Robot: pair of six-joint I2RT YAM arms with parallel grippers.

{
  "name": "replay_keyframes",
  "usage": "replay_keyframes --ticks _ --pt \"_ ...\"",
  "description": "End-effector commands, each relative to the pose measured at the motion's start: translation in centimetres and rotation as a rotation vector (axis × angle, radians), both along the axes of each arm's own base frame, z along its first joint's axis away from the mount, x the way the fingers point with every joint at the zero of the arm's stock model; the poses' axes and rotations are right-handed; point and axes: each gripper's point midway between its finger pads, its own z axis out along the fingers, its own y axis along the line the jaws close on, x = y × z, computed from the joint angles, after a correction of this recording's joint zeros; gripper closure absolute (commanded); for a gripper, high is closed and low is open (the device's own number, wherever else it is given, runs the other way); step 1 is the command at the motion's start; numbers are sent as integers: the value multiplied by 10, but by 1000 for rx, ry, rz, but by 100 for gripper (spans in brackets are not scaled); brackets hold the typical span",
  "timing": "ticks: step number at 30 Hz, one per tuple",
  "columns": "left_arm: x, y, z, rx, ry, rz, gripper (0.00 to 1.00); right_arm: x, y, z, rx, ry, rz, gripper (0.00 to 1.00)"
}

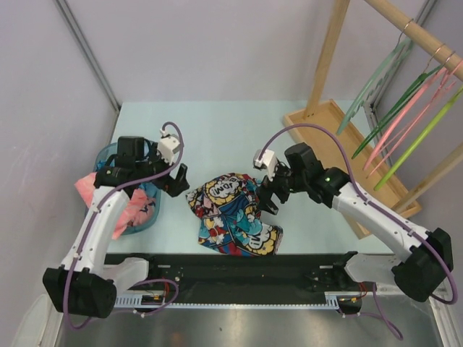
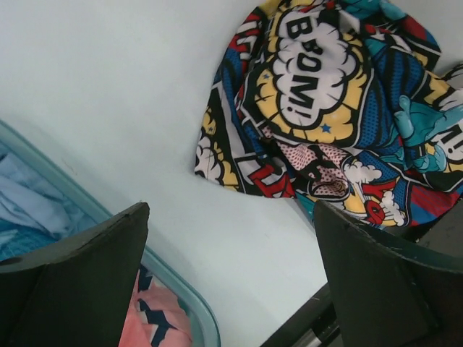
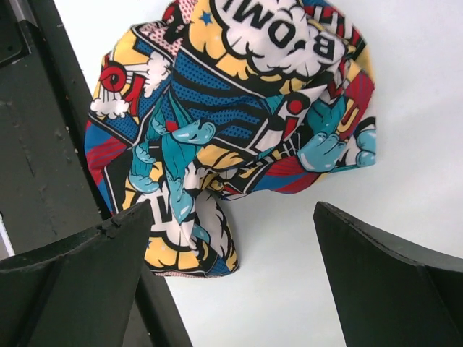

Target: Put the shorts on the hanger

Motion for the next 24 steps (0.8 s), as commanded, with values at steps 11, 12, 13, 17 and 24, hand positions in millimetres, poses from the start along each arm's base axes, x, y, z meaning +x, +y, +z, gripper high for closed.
replay_keyframes --ticks 11,12,13,17,24 --pt "40 -101 -85 -150 265 -212 12 72 35 -55 16 320 -156 5" --pt "32 -109 -91 -178 341 -236 15 70 36 -59 2 351 -147 5" --pt "34 -117 -87 -195 361 -258 21 75 40 -54 5 349 -144 5" --pt "15 -125 -99 -226 536 -318 67 72 36 -37 -16 353 -126 3" --pt "90 -133 43 -239 171 -389 100 59 20 0 10 306 -182 0"
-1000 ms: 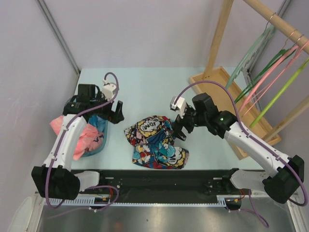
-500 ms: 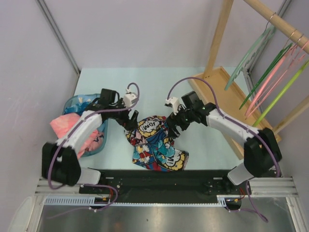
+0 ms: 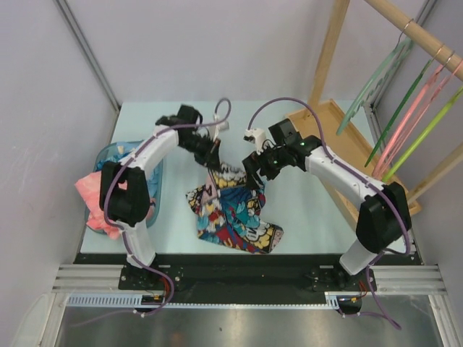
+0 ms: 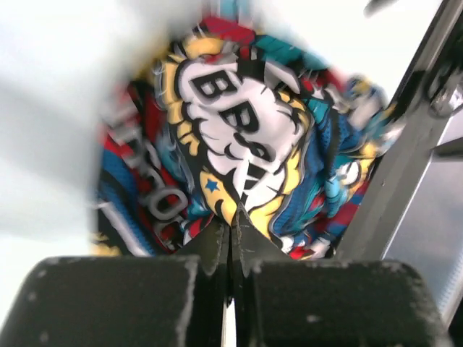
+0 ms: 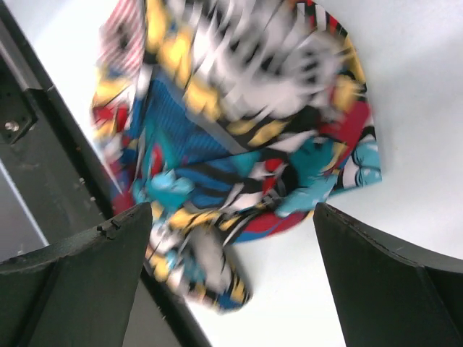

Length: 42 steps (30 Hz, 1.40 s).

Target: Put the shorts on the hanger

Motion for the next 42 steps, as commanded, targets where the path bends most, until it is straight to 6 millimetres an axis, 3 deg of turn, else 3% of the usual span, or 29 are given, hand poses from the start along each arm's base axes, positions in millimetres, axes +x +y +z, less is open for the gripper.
replay_keyframes --ticks 1,2,3,5,7,9,11,12,13,14,15,16,17,19,20,21,27,30,37,42 --pt "41 -10 139 -136 -351 -36 100 -11 -10 42 43 -31 -63 0" --pt "42 -11 154 -141 -386 -41 100 -9 -16 50 54 -42 -93 0" --pt "46 -13 184 -160 -463 -47 100 -8 -20 53 63 -42 -115 0" --pt "33 -17 210 -161 -539 -111 100 -1 -33 65 92 -54 -187 0" --pt "6 -21 210 -122 -549 -198 100 4 -43 71 102 -68 -230 0" --pt "-27 -29 183 -94 -528 -345 100 9 -57 77 111 -89 -268 0" --pt "-62 -24 166 -43 -575 -457 100 9 -63 78 104 -109 -263 0" --pt "-86 -17 119 10 -479 -506 100 10 -67 79 102 -121 -267 0" --pt "-104 -24 103 19 -498 -576 98 6 -68 75 98 -116 -252 0" --pt "-120 -14 98 54 -565 -621 83 5 -68 73 92 -129 -232 0" --pt "-146 -6 56 100 -492 -678 69 3 -69 71 88 -135 -217 0" --pt "-146 -5 49 107 -526 -665 53 -1 -68 66 84 -131 -201 0" --pt "-156 4 37 123 -492 -650 30 -2 -67 64 80 -135 -185 0" --pt "-160 14 39 134 -446 -604 22 -7 -62 59 83 -123 -145 0" --pt "-158 13 49 97 -444 -575 18 -8 -60 57 77 -133 -121 0" --pt "-146 21 54 80 -429 -495 13 -8 -58 53 74 -130 -109 0" --pt "-99 51 85 -25 -354 -181 12 -15 -35 33 53 -115 3 0" --pt "-80 61 80 -40 -380 -81 13 -18 -22 25 41 -123 55 0" --pt "-83 70 58 -18 -409 -13 15 -29 9 3 35 -90 155 3" --pt "-95 67 61 -78 -567 -100 16 -40 25 -25 29 -42 180 6"
